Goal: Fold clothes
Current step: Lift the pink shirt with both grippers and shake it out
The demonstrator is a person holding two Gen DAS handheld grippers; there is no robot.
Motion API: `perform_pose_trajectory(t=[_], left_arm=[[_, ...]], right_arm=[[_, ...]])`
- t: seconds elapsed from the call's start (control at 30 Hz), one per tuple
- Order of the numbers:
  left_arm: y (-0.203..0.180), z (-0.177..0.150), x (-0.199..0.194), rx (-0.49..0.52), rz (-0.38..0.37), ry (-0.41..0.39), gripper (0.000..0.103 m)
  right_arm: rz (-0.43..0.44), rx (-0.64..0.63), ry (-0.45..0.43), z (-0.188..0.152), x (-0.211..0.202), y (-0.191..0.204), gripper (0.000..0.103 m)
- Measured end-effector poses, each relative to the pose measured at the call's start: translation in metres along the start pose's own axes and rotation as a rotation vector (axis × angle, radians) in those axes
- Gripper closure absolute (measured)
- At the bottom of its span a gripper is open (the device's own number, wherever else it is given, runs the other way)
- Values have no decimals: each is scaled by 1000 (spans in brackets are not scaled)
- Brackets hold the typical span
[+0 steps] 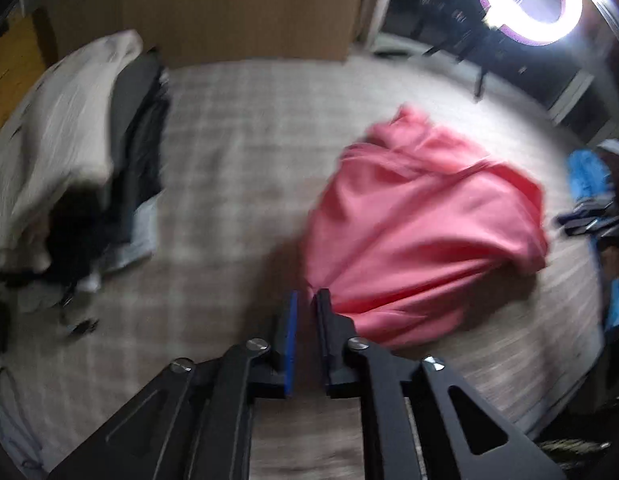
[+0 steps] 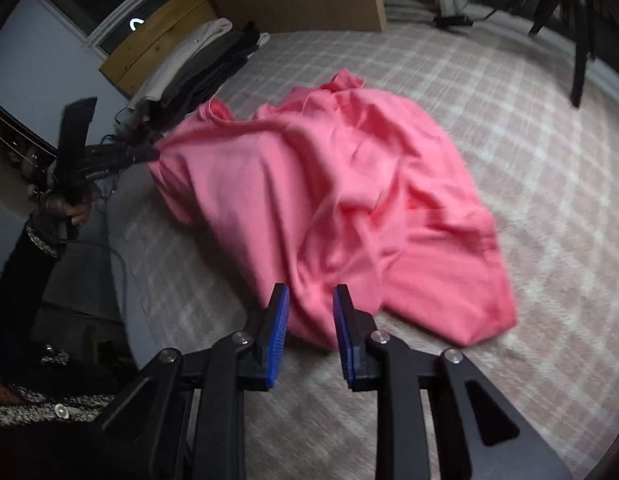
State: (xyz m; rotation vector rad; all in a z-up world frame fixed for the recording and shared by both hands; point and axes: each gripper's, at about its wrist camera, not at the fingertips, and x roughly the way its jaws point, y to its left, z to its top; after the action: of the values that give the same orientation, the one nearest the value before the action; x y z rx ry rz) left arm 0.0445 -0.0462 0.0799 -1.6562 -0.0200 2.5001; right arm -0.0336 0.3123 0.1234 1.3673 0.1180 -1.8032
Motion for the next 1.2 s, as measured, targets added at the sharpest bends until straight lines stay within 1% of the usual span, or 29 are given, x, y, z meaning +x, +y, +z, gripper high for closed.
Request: perform_pose_trajectory(t=[0.03,0.07,0.1,0.13,0.17,0.2,0.23,0.27,0.3,0.33,0.47,0.53,0.57,0.6,0.63,0.67,0.7,0.73,0.77,0.83,0.9,1.03,1.07,1.17,1.2], left_arm=[[2,0,-1,-4,-1,-9,87],[4,0,-3,-9,-4,-20,81],[7,0,-4,-14,-7,-30,77],[5,2,-5,-7,-13,-40,75],[3,5,-5,0,-19,-50,71],[1,7,-5,7,-25,-60,66],[0,10,-3,16,-36,-60,64],[-1,12,0,24,-48,-60,60],[-3,15,5,28,-57,-55,58],[-4,19,10,31,-65,-49,58],[-10,26,29,51,-96,-10,50],[-13,30,44,66,-100,13,49],[-14,31,50,68,-107,24,49],[-15,32,55,70,-114,35,49],[-16,31,59,74,-122,43,51],[-18,31,63,78,-130,50,63],[-22,30,64,86,-148,54,90],[-25,28,63,90,-163,55,98],[-28,28,57,95,-163,40,97],[-34,32,37,111,-156,-17,98],[-38,45,5,129,-138,-94,98],[-54,91,-92,219,-69,-310,98],[-61,105,-129,251,-46,-393,98],[-79,127,-209,336,8,-558,98],[-87,129,-235,361,26,-610,98]], right_arm=[[-15,5,-17,3,-4,-3,74],[-25,12,-30,7,-6,-7,68],[-36,18,-44,11,-7,-11,64],[-47,25,-58,15,-9,-14,64],[-58,30,-71,19,-10,-18,63],[-68,24,-72,24,-6,-19,59],[-77,18,-74,29,-2,-21,56],[-85,13,-74,35,2,-23,53],[-78,21,-67,39,7,-26,53],[-71,30,-60,44,12,-30,53],[-48,51,-31,59,36,-41,53],[-35,49,-16,57,44,-38,53],[-29,47,-9,56,47,-36,58],[-25,42,-10,54,47,-34,75],[-25,37,-15,52,45,-32,84],[-26,31,-20,51,42,-29,93],[-32,24,-37,49,36,-26,95],[-39,17,-54,47,30,-23,97],[-46,10,-73,46,23,-20,98],[-90,-2,-171,51,-15,-7,99],[-133,-13,-269,55,-53,7,99],[-220,-36,-465,65,-128,34,99],[-243,-42,-515,67,-148,42,99],[-362,-88,-693,76,-225,86,99],[-388,-99,-734,77,-245,98,99]])
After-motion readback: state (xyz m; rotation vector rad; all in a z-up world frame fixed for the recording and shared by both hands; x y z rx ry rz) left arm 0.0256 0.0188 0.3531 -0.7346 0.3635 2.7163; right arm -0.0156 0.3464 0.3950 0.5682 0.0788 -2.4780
